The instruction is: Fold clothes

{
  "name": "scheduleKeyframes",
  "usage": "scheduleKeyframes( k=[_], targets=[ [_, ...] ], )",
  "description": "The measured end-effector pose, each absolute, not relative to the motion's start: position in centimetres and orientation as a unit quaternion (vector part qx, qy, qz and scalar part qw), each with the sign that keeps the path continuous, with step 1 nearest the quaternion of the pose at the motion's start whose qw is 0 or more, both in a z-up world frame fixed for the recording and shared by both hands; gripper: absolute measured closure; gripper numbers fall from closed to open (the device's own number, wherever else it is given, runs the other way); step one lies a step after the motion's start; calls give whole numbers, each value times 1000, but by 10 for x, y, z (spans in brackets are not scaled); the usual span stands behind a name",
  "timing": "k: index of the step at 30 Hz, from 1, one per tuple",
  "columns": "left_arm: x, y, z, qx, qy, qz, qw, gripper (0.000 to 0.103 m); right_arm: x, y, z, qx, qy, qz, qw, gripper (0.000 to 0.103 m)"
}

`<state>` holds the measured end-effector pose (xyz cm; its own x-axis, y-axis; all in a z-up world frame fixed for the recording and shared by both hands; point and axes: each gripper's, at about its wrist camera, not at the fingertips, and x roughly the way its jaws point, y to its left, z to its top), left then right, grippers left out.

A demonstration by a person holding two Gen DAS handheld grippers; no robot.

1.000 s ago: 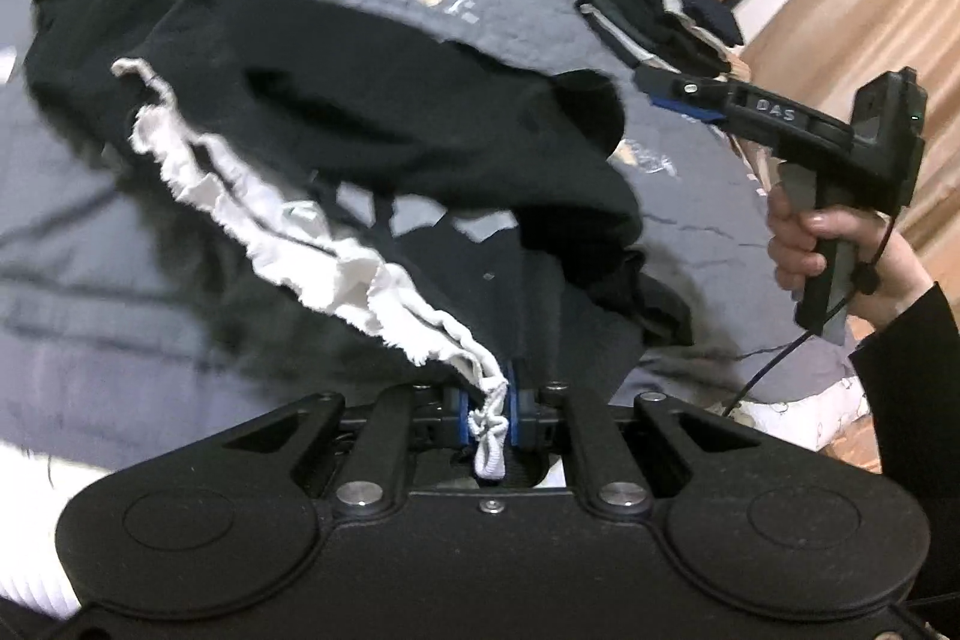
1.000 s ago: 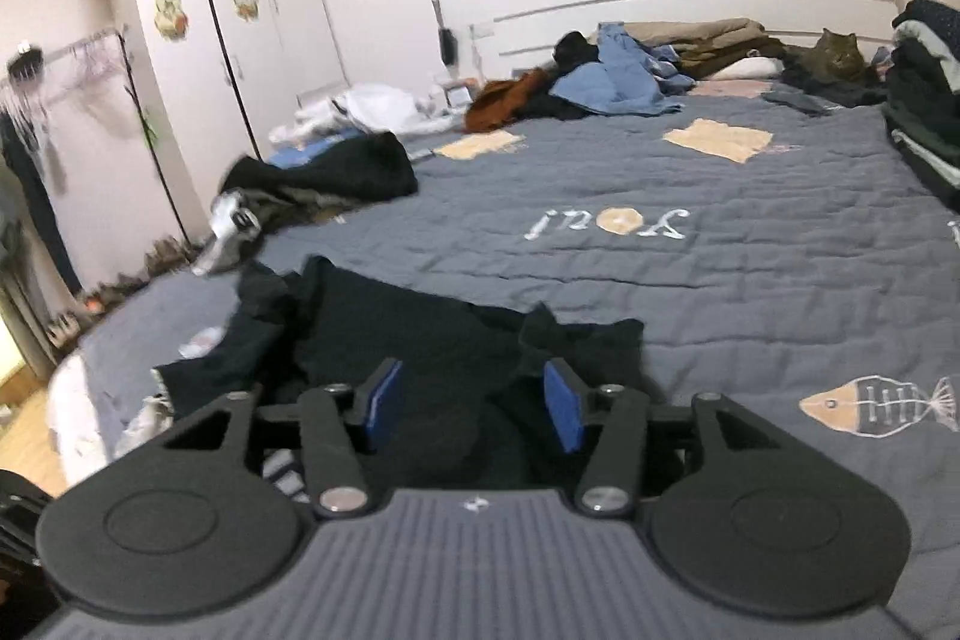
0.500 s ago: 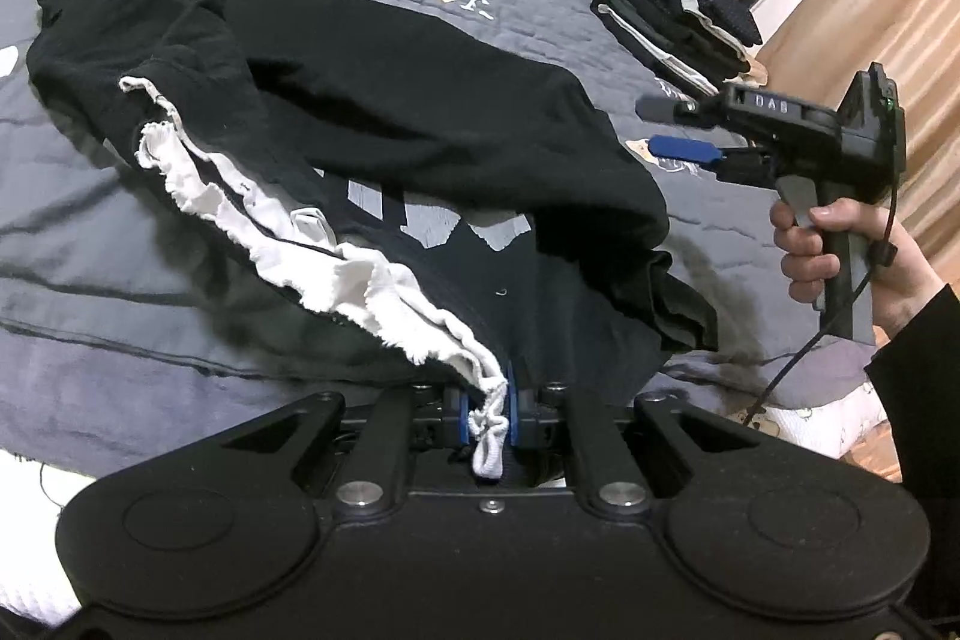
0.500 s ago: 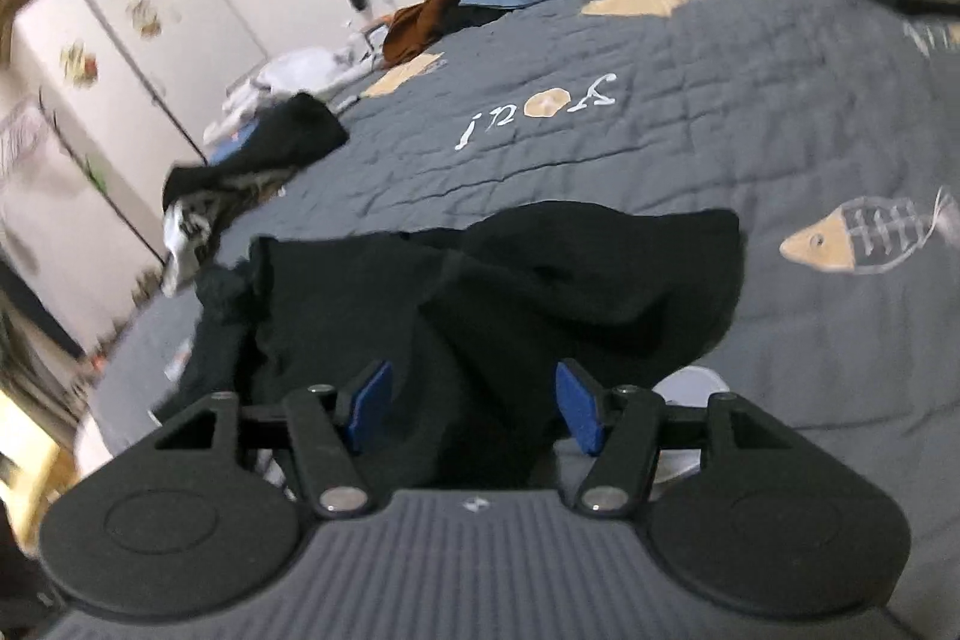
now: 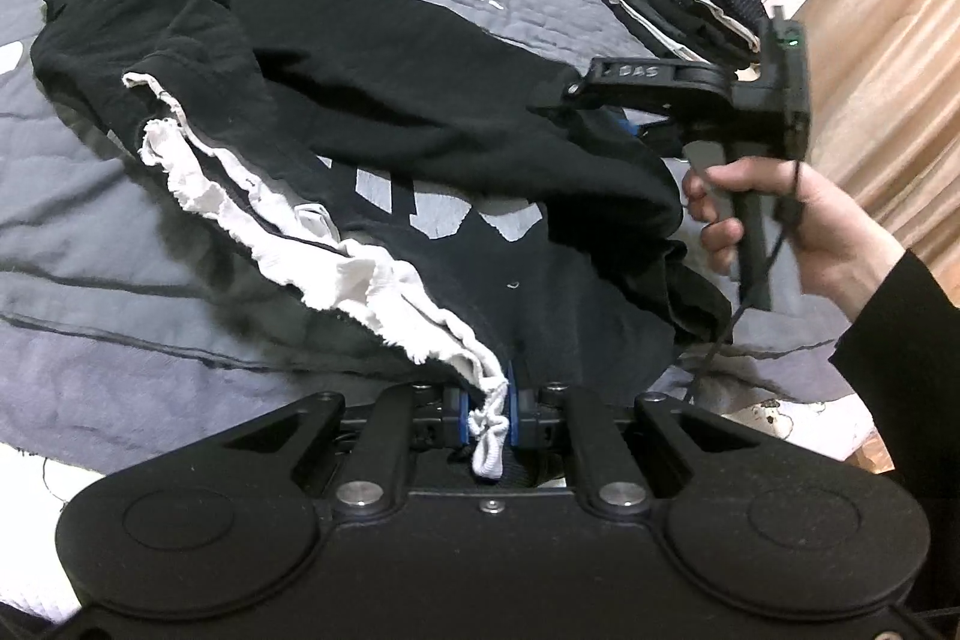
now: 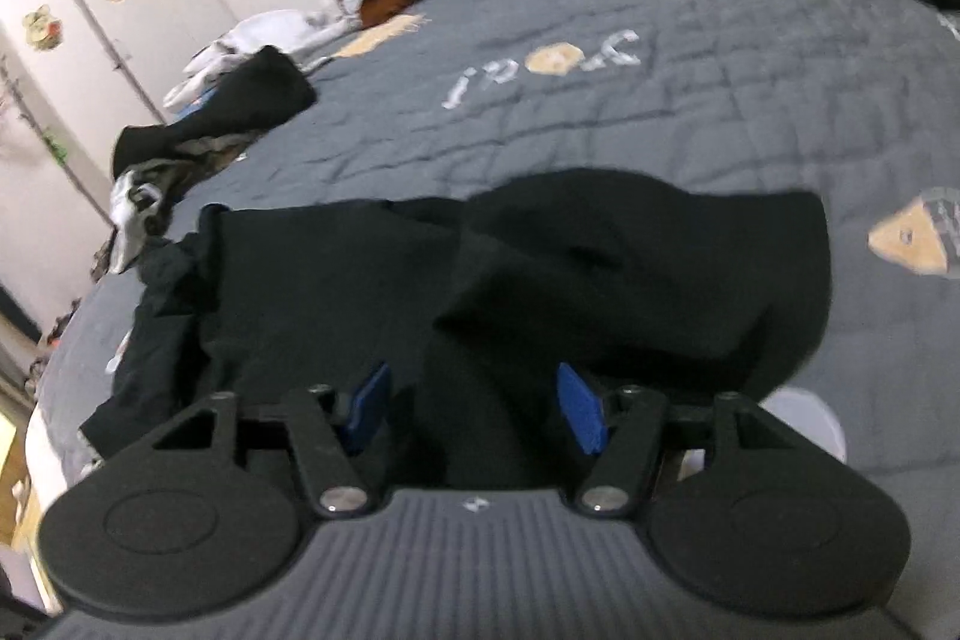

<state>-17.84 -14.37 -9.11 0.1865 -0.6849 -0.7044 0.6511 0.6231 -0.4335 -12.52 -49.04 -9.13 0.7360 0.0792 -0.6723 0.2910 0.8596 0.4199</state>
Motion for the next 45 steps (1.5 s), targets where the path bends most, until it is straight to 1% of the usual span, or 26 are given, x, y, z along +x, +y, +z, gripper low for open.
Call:
scheduleKeyframes(
  k=[1,2,5,10,16,20,24,31,33,34,35,36,37,38,41,45],
  targets=[
    [-178,-143,-91,-18,468,-433,770,92,-126,-491,-95,273,359,-70,890,74],
    [-178,-143,-91,-18,468,-433,770,92,-126,-492,-99,285,360,-76,885,88],
    [-176,-142,-91,-18,470,-431,770,92,-133,-497,-98,310,339,-76,885,98],
    [-173,-139,-92,-18,472,-424,772,92,-159,-516,-71,350,262,-96,894,100],
    [-172,-136,-91,-22,468,-422,776,92,-203,-537,-36,350,185,-167,903,100],
    [-174,-140,-89,-23,464,-429,775,92,-249,-560,-20,348,144,-247,893,100],
    [-178,-152,-89,-14,465,-433,772,92,-262,-571,-16,309,192,-248,898,100],
    [-181,-165,-91,-2,473,-424,772,92,-276,-589,-14,241,291,-223,899,96],
    [-181,-166,-92,-2,475,-419,774,92,-278,-589,-8,236,296,-209,902,96],
    [-182,-167,-92,-1,474,-419,775,92,-279,-588,-4,235,293,-201,905,93],
    [-183,-168,-91,1,473,-419,775,92,-279,-586,1,233,290,-192,908,86],
    [-183,-169,-91,2,472,-419,776,92,-278,-584,5,230,287,-182,912,81],
    [-183,-169,-91,2,471,-418,776,92,-278,-581,9,228,284,-172,915,70],
    [-182,-169,-91,2,472,-417,777,92,-278,-578,13,223,280,-162,920,62],
    [-182,-167,-91,1,473,-414,778,92,-276,-566,28,183,280,-159,929,56],
    [-183,-167,-91,5,473,-412,779,92,-281,-556,47,154,257,-163,940,55]
  ],
)
